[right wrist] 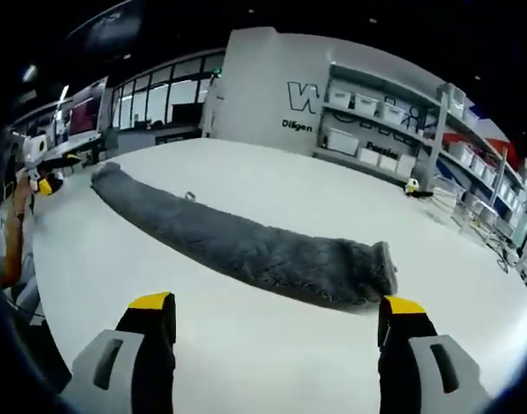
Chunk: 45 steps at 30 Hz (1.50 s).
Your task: Open the folded towel by lifting each exposed corner and separating the folded layers until the towel lies flat within the target outline without major curled edges
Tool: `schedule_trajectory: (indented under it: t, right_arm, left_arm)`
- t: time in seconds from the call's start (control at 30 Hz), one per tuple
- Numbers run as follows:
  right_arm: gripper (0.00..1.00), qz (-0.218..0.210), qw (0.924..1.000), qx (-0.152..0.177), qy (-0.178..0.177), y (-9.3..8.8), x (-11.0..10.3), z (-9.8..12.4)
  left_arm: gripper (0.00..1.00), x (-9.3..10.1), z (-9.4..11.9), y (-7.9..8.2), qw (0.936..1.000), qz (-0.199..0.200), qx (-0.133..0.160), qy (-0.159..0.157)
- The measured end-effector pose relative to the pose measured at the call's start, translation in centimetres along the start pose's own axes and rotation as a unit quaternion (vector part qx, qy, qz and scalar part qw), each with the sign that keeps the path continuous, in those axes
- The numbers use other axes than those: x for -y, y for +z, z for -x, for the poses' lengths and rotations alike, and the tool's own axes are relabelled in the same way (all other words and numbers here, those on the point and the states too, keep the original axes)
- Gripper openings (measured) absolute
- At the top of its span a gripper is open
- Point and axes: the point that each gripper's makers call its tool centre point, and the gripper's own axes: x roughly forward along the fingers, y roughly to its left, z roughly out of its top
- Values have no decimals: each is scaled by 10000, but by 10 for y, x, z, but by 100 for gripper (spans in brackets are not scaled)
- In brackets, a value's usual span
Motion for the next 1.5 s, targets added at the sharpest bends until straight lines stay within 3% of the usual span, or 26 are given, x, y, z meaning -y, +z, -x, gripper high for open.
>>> schedule_trajectory:
  t: [0.27,0.47,0.87,1.03,1.17,1.27,1.33,1.5]
  right_arm:
    - [99,174,9996,-2,201,5,-14,0]
    - [99,220,9988,98,426,6,-25,6]
    - [99,319,9946,202,969,2,-50,16]
    - [99,385,9928,261,1103,3,-58,21]
    - [99,409,9923,306,1129,5,-62,22]
    - [99,423,9920,276,1154,4,-63,22]
    - [99,447,9923,265,1127,3,-62,22]
    - [99,415,9922,309,1133,3,-62,23]
  left_arm:
    - [98,-23,-8,11,9998,-134,-139,78]
    - [96,-51,-19,15,9995,-165,-267,96]
    - [92,-94,-46,4,9977,-237,-606,192]
    - [85,-113,-60,-6,9970,-136,-720,236]
    - [81,-123,-68,-18,9945,-309,-966,259]
    - [79,-132,-71,-18,9938,-346,-1003,336]
    - [77,-136,-73,-18,9946,-166,-988,280]
    - [55,-145,-74,-17,9945,-122,-1006,252]
